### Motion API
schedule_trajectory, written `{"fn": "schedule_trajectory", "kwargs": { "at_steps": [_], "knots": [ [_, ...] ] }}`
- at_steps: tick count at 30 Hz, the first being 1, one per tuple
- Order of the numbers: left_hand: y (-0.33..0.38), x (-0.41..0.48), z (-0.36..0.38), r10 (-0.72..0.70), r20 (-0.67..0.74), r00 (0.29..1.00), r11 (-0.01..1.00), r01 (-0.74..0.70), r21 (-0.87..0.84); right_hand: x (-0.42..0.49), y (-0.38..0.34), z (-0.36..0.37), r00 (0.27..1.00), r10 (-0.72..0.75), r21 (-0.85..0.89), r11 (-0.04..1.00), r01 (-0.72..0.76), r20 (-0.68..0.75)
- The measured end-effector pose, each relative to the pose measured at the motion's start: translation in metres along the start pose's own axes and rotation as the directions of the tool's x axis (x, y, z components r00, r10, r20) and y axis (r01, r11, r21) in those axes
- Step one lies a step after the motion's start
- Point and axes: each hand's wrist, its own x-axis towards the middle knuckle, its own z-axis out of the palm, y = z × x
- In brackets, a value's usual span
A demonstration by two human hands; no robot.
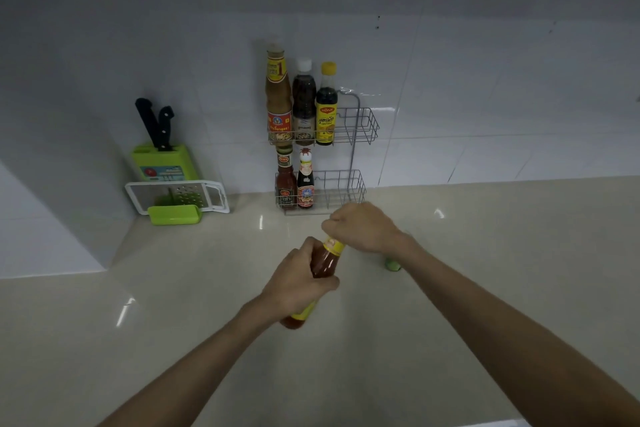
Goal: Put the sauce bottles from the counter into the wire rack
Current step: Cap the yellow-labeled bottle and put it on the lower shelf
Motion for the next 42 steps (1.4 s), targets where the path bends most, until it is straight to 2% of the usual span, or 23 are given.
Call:
{"fn": "schedule_trajectory", "kwargs": {
  "at_steps": [2, 5, 7, 8, 10, 11, 15, 20, 24, 26, 29, 31, 37, 42],
  "knots": [
    [-0.009, -0.001, -0.016, 0.012, 0.261, 0.965, 0.971, 0.052, -0.235, 0.007, -0.001, -0.025, 0.989, -0.141, -0.058, 0.988, 0.143, 0.034],
    [-0.02, -0.005, -0.021, 0.067, 0.412, 0.909, 0.938, 0.084, -0.337, 0.016, -0.004, -0.058, 0.966, -0.239, -0.01, 0.97, 0.241, 0.098],
    [-0.02, -0.005, -0.011, 0.09, 0.36, 0.928, 0.917, 0.064, -0.394, 0.021, -0.006, -0.066, 0.959, -0.267, 0.065, 0.963, 0.261, 0.096],
    [-0.018, -0.002, -0.006, 0.087, 0.306, 0.948, 0.909, 0.05, -0.415, 0.023, -0.007, -0.065, 0.964, -0.259, 0.116, 0.961, 0.252, 0.05],
    [-0.018, 0.005, 0.003, 0.05, 0.199, 0.979, 0.9, 0.042, -0.433, 0.022, -0.003, -0.055, 0.98, -0.187, 0.247, 0.949, 0.196, -0.061],
    [-0.021, 0.008, 0.005, 0.024, 0.157, 0.987, 0.903, 0.046, -0.427, 0.02, 0.002, -0.047, 0.988, -0.141, 0.315, 0.936, 0.156, -0.069],
    [-0.035, 0.026, 0.008, -0.077, 0.048, 0.996, 0.921, 0.09, -0.379, 0.009, 0.033, -0.002, 0.992, -0.039, 0.48, 0.877, -0.021, 0.116],
    [-0.043, 0.062, 0.01, -0.104, 0.009, 0.995, 0.937, 0.101, -0.334, 0.032, 0.053, 0.024, 0.999, 0.01, 0.599, 0.8, -0.033, 0.042],
    [-0.045, 0.112, -0.006, -0.033, 0.099, 0.995, 0.971, 0.055, -0.234, 0.071, 0.071, 0.016, 0.991, 0.035, 0.645, 0.762, 0.057, -0.129],
    [-0.046, 0.139, -0.018, -0.056, 0.081, 0.995, 0.984, 0.069, -0.163, 0.095, 0.082, 0.013, 0.966, 0.051, 0.619, 0.776, 0.122, -0.254],
    [-0.048, 0.175, -0.034, -0.109, -0.057, 0.992, 0.982, 0.098, -0.163, 0.132, 0.093, 0.019, 0.906, 0.055, 0.512, 0.838, 0.187, -0.42],
    [-0.048, 0.195, -0.038, -0.122, -0.122, 0.985, 0.978, 0.098, -0.183, 0.154, 0.101, 0.031, 0.879, 0.012, 0.458, 0.857, 0.237, -0.476],
    [-0.039, 0.223, -0.032, -0.115, -0.238, 0.964, 0.97, 0.057, -0.236, 0.205, 0.116, 0.056, 0.887, -0.058, 0.352, 0.904, 0.241, -0.458],
    [-0.047, 0.234, -0.027, -0.094, -0.27, 0.958, 0.969, 0.026, -0.246, 0.232, 0.119, 0.064, 0.929, -0.028, 0.315, 0.937, 0.154, -0.37]
  ]
}}
